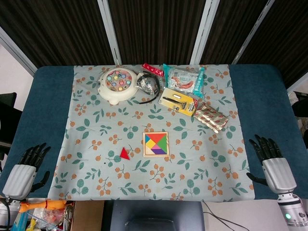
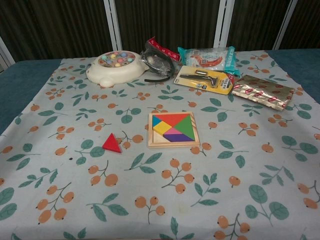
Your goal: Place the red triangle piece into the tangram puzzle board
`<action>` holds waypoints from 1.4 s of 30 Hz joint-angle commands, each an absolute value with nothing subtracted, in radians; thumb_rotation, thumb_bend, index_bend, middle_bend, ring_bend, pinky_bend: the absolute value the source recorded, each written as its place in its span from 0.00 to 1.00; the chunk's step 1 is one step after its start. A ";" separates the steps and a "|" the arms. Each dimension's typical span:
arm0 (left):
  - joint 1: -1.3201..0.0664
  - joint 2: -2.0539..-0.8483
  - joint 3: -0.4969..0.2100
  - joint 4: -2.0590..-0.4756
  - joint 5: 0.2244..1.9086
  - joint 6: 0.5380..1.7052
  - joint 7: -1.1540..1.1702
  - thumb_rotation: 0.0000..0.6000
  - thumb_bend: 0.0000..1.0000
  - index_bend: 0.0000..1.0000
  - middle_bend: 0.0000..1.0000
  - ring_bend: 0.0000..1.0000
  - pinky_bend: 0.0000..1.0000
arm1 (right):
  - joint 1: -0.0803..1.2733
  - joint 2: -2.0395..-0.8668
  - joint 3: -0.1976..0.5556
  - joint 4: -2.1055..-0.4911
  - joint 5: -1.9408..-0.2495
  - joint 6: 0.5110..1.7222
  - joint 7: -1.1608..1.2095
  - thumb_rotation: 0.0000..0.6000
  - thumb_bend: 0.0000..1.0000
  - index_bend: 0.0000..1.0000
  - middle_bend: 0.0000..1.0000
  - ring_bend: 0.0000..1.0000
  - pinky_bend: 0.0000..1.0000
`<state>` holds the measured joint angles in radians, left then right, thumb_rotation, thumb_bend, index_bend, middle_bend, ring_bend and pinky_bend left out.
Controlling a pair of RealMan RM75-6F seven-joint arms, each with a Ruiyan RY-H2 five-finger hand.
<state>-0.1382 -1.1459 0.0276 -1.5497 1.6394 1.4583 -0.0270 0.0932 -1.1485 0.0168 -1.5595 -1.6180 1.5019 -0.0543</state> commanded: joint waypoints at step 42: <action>-0.571 -1.598 -0.115 -1.452 1.443 0.977 0.355 1.00 0.39 0.28 1.00 1.00 1.00 | 0.128 -1.092 -0.029 -1.578 -1.664 1.436 0.074 1.00 0.15 0.00 0.00 0.00 0.00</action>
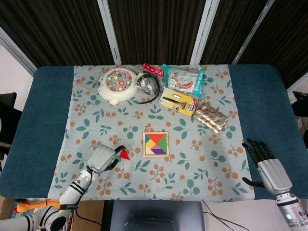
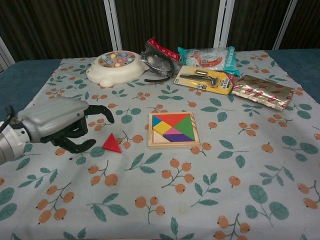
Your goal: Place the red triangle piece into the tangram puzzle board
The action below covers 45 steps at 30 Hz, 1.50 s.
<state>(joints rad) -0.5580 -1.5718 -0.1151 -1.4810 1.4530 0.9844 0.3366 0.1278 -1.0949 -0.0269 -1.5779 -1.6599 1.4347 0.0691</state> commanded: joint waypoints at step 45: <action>-0.635 -1.761 -0.065 -1.191 1.426 0.992 0.313 1.00 0.37 0.44 1.00 1.00 1.00 | 0.124 -1.065 -0.052 -1.595 -1.677 1.436 0.108 1.00 0.15 0.00 0.00 0.00 0.00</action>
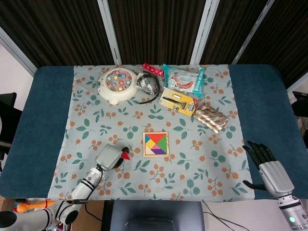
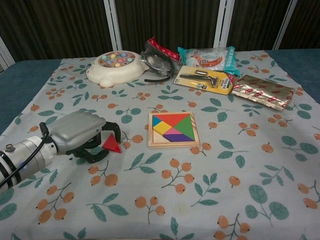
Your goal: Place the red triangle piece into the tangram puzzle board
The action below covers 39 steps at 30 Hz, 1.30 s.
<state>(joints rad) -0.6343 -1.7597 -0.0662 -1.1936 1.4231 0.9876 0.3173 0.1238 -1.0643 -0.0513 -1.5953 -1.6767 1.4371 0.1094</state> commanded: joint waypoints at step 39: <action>-0.708 -1.881 -0.207 -1.294 1.255 1.029 0.486 1.00 0.36 0.62 1.00 1.00 1.00 | 0.134 -1.046 -0.070 -1.597 -1.704 1.425 0.133 1.00 0.15 0.00 0.00 0.00 0.00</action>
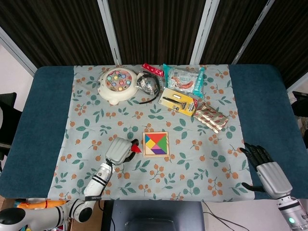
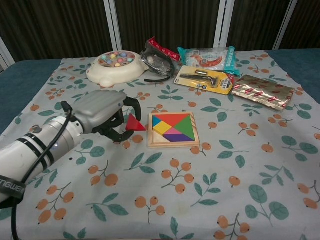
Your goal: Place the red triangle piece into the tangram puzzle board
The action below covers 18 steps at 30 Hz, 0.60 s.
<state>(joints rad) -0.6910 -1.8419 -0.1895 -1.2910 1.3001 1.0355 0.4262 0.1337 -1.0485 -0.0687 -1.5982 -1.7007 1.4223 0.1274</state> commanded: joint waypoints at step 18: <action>-0.765 -1.987 -0.299 -1.359 0.972 1.041 0.676 1.00 0.36 0.62 1.00 1.00 1.00 | 0.137 -1.022 -0.081 -1.582 -1.728 1.438 0.193 1.00 0.15 0.00 0.00 0.00 0.00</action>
